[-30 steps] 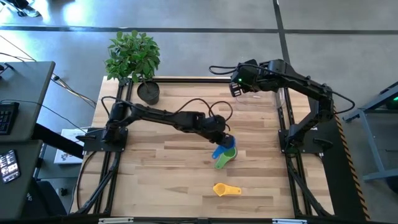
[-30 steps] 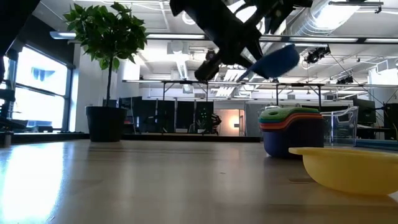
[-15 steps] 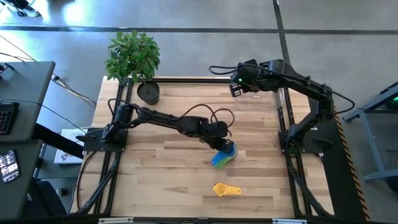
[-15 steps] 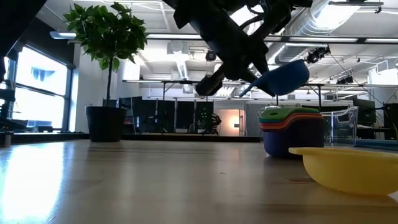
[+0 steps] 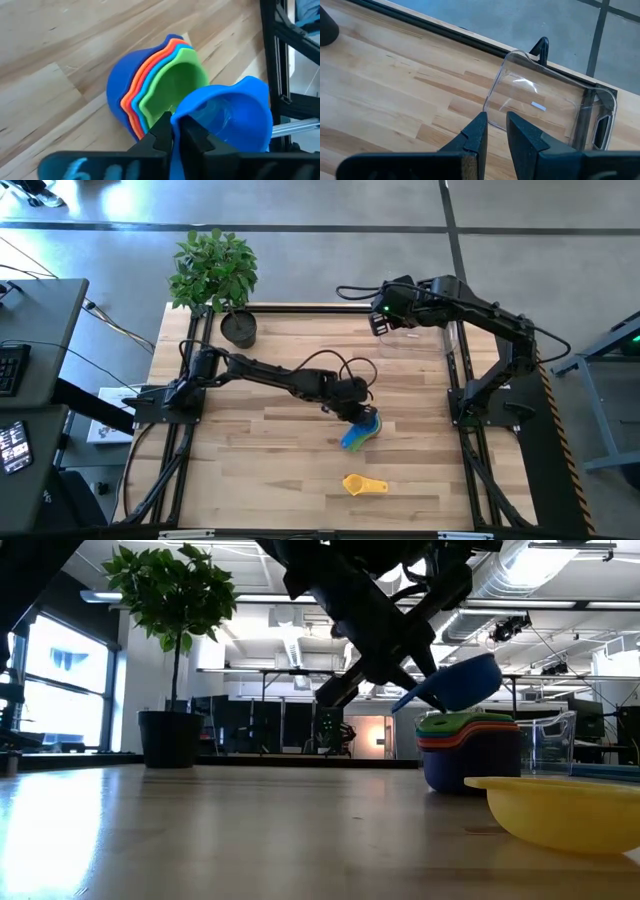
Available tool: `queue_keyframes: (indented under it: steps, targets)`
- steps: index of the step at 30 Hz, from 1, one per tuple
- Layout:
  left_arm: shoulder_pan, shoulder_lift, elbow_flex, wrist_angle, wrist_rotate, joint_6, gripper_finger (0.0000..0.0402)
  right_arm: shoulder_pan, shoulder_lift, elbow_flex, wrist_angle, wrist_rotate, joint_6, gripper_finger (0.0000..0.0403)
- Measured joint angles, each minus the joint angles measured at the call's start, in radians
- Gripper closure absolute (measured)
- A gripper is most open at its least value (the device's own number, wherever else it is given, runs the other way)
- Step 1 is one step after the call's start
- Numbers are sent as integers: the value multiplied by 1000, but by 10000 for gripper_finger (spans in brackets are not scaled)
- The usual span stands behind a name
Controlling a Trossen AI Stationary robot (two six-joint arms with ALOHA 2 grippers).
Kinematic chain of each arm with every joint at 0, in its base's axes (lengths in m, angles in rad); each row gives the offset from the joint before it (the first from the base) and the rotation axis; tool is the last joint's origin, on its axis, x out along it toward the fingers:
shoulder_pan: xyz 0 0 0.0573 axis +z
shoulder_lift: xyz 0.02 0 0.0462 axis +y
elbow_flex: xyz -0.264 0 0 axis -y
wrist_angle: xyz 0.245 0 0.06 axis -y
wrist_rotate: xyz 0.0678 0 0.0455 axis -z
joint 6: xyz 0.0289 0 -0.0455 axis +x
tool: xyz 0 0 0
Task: Nest measuring cups in basket
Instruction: Stack the blue measuring cup on top of the green measuring cup
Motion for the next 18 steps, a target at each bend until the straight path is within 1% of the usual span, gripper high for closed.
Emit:
queue_keyframes:
  steps: [9, 18]
  targets:
    - [22, 0, 0, -5, 9, -1, 368, 0, 0, 0, 0, -1, -1, 339]
    - [21, 0, 0, -5, 51, 17, 356, 0, 0, 0, 0, -1, -9, 339]
